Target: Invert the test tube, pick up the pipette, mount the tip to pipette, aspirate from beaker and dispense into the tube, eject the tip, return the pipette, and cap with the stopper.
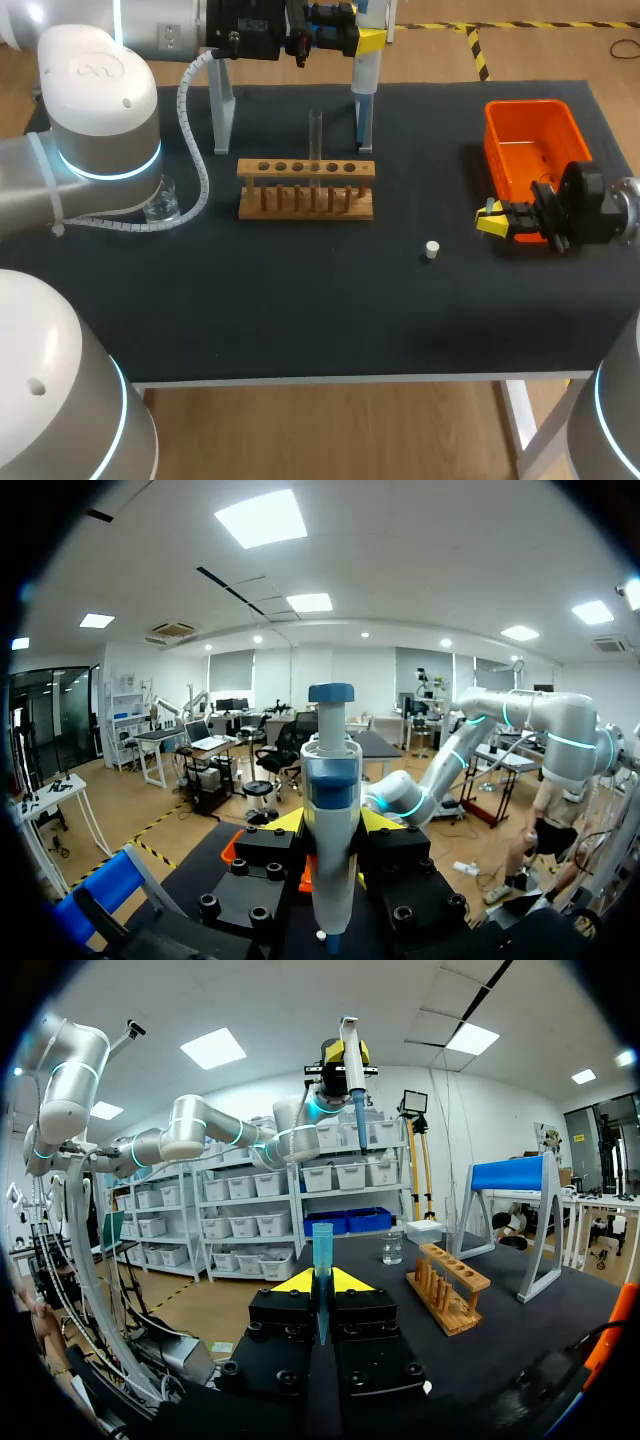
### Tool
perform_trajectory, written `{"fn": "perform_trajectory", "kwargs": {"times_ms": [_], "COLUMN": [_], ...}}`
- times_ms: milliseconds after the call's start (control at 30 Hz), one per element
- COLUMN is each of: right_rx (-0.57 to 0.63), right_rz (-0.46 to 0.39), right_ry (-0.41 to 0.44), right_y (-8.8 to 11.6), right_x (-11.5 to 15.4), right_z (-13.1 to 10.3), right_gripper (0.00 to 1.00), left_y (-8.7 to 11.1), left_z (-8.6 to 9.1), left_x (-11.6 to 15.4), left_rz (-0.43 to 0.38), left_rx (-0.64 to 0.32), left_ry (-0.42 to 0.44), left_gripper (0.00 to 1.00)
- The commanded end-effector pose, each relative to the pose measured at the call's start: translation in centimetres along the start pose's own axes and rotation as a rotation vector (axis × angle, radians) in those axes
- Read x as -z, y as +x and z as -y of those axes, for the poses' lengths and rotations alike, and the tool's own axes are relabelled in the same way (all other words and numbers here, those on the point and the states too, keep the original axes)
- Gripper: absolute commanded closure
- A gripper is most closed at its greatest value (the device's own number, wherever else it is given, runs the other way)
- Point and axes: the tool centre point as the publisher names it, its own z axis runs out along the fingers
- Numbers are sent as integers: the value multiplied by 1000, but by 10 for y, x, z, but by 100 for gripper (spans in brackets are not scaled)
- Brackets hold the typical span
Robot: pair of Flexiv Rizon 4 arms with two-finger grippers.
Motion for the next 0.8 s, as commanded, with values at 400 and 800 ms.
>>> {"fn": "perform_trajectory", "kwargs": {"times_ms": [400,800], "right_rx": [10,9], "right_rz": [-19,-43], "right_ry": [26,50], "right_y": [-6,-26], "right_x": [-21,-68], "right_z": [-7,-14], "right_gripper": [100,100], "left_y": [0,0], "left_z": [0,0], "left_x": [-1,-1], "left_rz": [3,3], "left_rx": [0,0], "left_ry": [0,0], "left_gripper": [100,100]}}
